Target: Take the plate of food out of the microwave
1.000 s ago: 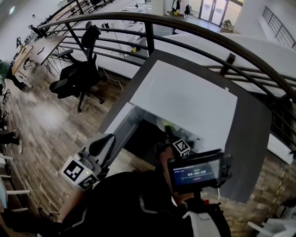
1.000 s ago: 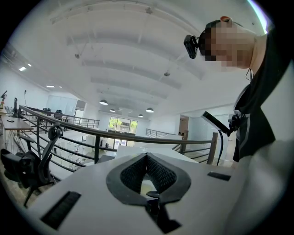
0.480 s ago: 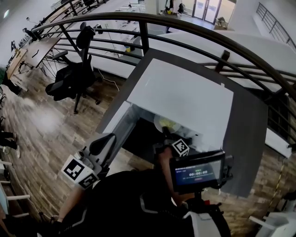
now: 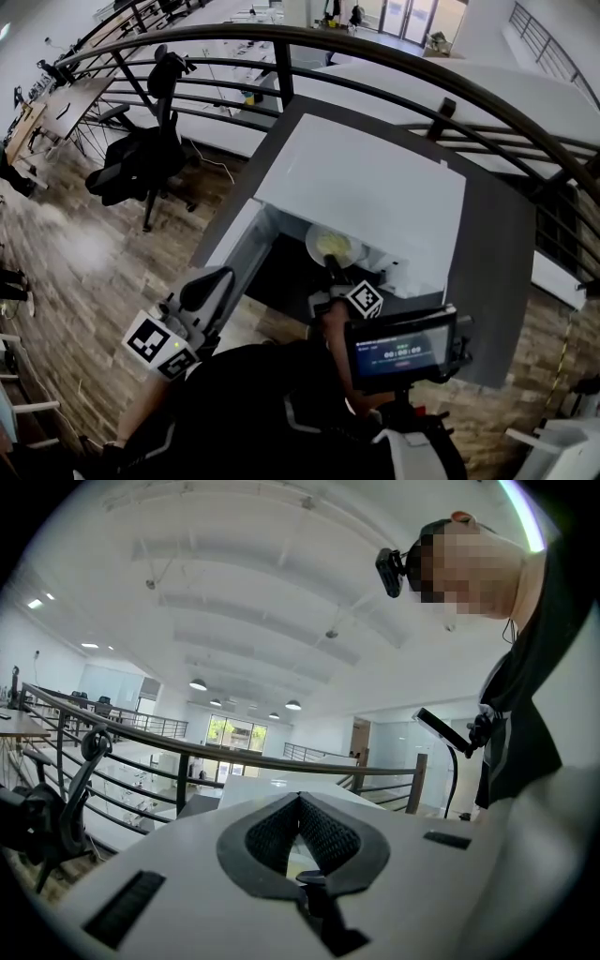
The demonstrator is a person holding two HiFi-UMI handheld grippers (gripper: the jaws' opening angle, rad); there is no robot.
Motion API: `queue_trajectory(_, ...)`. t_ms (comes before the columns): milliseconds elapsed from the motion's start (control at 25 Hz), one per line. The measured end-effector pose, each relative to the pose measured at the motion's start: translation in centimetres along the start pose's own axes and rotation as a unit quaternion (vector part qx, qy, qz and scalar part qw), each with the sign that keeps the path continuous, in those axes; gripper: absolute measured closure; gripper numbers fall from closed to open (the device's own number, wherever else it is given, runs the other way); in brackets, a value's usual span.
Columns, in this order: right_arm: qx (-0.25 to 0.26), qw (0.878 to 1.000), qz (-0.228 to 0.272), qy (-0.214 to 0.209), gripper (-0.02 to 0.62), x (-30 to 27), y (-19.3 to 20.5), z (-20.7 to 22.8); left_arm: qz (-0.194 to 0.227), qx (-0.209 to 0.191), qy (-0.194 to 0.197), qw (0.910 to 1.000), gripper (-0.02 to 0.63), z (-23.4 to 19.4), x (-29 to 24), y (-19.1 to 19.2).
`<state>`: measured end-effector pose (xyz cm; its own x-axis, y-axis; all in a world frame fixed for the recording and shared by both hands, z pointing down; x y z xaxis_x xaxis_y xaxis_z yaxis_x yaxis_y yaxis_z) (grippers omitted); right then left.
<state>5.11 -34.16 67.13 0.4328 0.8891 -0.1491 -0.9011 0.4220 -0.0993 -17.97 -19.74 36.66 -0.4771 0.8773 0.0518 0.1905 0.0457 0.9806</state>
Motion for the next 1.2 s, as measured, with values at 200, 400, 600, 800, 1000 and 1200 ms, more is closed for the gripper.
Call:
queue_trajectory(200,0.01,1.0,-0.006,-0.007,0.574,0.6,1.0,-0.5,0.009,0.0,0.014,0.9999,0.604,-0.6,0.8,-0.3)
queue_trajectory(400,0.015,1.0,-0.016,-0.008,0.574,1.9,1.7,-1.3,0.012,0.007,0.027,0.9996,0.604,-0.7,1.5,-0.2)
queue_trajectory(600,0.019,0.999,-0.029,-0.007,0.574,2.3,2.5,-2.2,0.023,0.016,0.041,0.9988,0.604,-1.2,1.0,0.3)
queue_trajectory(800,0.018,0.999,-0.042,-0.007,0.574,5.3,4.4,-3.7,0.029,0.015,0.057,0.9978,0.604,-0.8,2.5,0.4)
queue_trajectory(1000,0.02,0.999,-0.041,-0.023,0.574,8.3,6.1,-5.8,0.027,0.017,0.056,0.9979,0.604,-1.2,4.1,0.2)
queue_trajectory(1200,0.022,0.998,-0.036,-0.041,0.574,11.4,7.7,-8.1,0.028,-0.012,0.07,0.9971,0.604,-1.0,4.9,-0.6)
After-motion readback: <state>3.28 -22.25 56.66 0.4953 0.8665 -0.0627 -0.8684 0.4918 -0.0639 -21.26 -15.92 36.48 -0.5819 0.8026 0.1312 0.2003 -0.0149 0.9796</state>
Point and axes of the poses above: the fingertips, and each gripper's own axes: x backward along the fingers, z to its right, y out of its underside, the point moved 8 cm from there along x, backward along the fingers, and after that the axes turned 10 degrees about z, right-handed, at the moved point
